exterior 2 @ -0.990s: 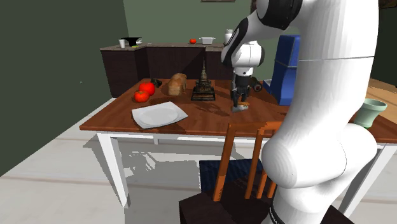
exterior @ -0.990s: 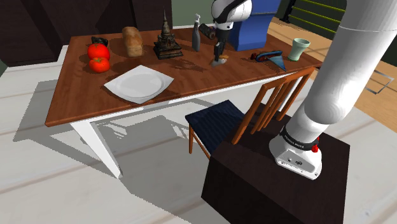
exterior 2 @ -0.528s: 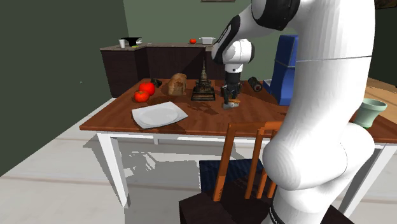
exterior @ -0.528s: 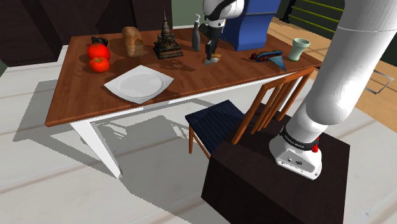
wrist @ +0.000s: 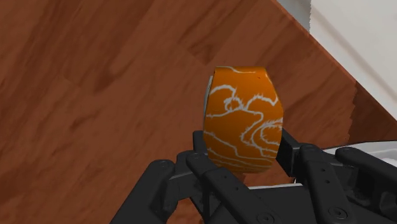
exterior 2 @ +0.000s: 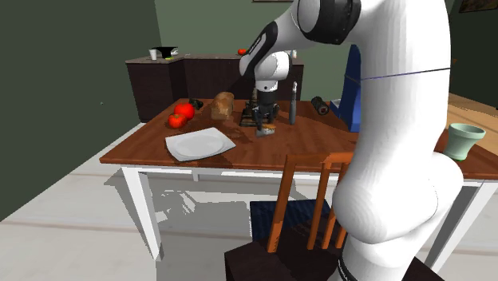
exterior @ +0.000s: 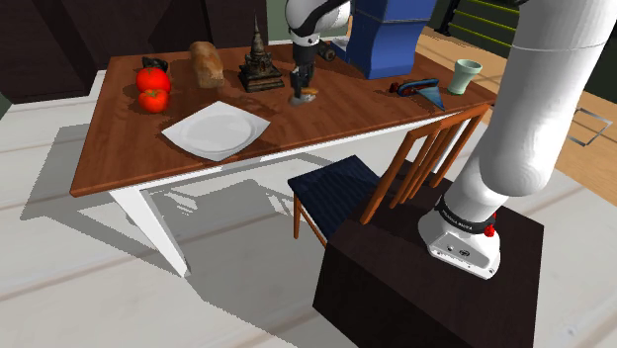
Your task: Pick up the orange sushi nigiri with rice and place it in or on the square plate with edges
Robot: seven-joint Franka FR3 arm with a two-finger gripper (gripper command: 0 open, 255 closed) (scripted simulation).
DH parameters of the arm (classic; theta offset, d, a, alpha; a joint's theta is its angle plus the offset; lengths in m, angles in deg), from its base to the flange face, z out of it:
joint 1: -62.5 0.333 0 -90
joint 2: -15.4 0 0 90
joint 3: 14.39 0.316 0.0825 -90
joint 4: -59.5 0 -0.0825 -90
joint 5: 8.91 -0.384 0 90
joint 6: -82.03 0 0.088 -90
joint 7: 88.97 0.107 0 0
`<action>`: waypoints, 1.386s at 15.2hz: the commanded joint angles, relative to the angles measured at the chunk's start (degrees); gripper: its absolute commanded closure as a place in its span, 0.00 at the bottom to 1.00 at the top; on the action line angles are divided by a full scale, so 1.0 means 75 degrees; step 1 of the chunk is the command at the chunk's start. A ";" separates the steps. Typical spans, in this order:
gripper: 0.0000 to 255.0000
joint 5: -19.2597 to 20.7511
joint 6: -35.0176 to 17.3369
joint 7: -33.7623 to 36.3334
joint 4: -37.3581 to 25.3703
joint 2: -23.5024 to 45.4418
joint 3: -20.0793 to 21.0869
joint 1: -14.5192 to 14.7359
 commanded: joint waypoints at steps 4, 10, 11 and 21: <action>1.00 -0.0017 0.0347 0.0718 -0.1053 0.0689 0.0256 0.0408; 1.00 -0.0011 0.0875 0.1530 -0.2578 0.1666 0.0509 0.0887; 1.00 -0.0009 0.0988 0.1659 -0.2884 0.1857 0.0545 0.0963; 1.00 0.0010 0.2995 0.2871 -0.7862 0.4796 0.0836 0.1589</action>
